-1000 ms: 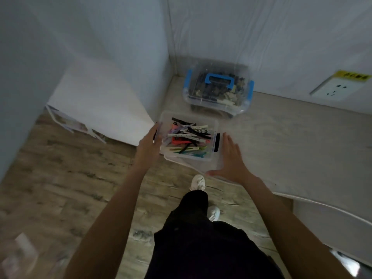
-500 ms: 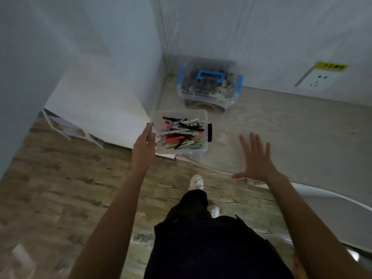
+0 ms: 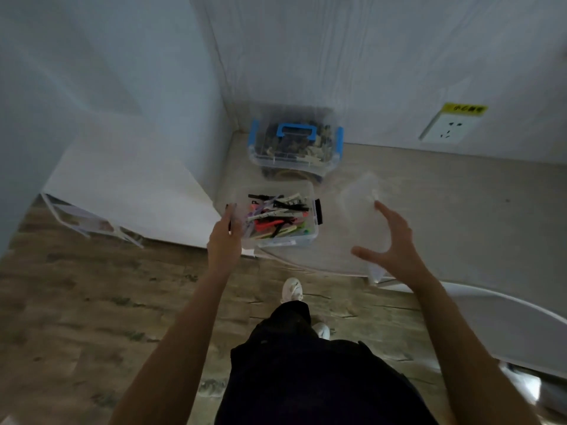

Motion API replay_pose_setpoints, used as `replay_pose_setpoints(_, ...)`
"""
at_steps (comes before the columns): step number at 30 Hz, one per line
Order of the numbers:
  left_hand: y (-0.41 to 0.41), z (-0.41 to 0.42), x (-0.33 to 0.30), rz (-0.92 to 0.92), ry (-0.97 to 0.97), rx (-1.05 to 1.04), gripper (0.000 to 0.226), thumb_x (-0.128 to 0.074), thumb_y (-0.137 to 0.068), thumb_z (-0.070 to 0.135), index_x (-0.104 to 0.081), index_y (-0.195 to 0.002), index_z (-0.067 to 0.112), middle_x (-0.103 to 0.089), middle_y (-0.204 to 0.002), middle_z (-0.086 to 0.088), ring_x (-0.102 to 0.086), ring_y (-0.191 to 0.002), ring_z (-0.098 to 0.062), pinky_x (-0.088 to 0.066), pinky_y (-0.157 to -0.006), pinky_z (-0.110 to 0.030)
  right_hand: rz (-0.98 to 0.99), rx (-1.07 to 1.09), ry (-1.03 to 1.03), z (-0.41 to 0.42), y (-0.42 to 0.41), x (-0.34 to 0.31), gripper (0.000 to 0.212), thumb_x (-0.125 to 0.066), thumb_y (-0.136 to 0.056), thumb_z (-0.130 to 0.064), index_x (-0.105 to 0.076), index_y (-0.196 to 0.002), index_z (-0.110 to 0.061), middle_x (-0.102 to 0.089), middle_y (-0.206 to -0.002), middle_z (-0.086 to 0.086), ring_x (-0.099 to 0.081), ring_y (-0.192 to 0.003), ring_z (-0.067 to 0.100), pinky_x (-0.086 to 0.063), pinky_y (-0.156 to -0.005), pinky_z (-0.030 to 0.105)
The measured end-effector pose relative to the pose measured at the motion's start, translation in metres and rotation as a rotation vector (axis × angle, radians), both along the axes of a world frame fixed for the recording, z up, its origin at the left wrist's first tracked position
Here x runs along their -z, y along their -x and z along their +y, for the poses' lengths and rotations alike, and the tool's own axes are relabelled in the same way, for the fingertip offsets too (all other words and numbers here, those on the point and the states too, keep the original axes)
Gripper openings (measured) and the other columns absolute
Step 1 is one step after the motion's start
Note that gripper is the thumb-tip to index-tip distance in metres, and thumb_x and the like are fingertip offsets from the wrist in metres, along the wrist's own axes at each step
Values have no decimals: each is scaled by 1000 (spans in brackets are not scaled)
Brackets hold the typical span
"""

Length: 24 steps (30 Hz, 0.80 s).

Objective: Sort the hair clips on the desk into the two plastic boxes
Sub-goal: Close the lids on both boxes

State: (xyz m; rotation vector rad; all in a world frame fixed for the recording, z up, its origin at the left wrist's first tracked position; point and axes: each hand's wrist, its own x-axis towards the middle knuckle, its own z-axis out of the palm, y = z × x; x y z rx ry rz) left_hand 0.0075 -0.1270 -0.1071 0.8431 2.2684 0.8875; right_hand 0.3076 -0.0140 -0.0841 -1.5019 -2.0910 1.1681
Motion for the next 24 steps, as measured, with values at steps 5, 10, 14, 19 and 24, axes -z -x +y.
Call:
replay_pose_setpoints(5, -23, 7, -7, -171, -67, 72, 52, -44, -96, 35, -27, -144, 25, -51, -130, 0, -50, -117, -18, -42, -100, -38, -145, -370, -176, 9, 50, -31, 109, -65, -50, -76, -12, -141, -46, -5, -154, 7, 0, -142, 23, -4, -113, 50)
replay_pose_setpoints(10, -11, 8, -16, -7, -180, -112, 36, -44, -97, 30, -52, -128, 16, -57, -125, -9, -52, -115, -23, -42, -95, -28, -509, -681, -288, 23, 98, -20, 109, -65, -59, -73, -7, -145, -41, 6, -155, 12, 9, -142, 36, 9, -111, 60)
replay_pose_setpoints(14, -9, 11, -23, -90, -94, -6, 41, -60, -88, 32, -54, -126, 18, -62, -109, 1, -58, -94, -12, -45, -80, -16, -558, -703, -246, 23, 122, -11, 111, -68, -58, -70, -6, -145, -40, 12, -156, 14, 15, -142, 35, 14, -109, 60)
replay_pose_setpoints(19, -7, 13, -20, -123, -24, 46, 44, -67, -82, 28, -58, -123, 16, -67, -109, -1, -61, -93, -13, -50, -89, -29, -548, -713, -220, 23, 125, -1, 104, -62, -62, -73, -4, -143, -44, 16, -156, 12, 18, -143, 30, 17, -109, 57)
replay_pose_setpoints(24, -8, 14, -20, -98, -51, 16, 43, -70, -79, 21, -60, -120, 14, -66, -110, -5, -60, -100, -19, -47, -87, -28, -75, -27, -188, 10, 95, 10, 63, -56, -86, -47, -31, -141, -29, -25, -152, 12, -21, -141, 28, -15, -116, 49)
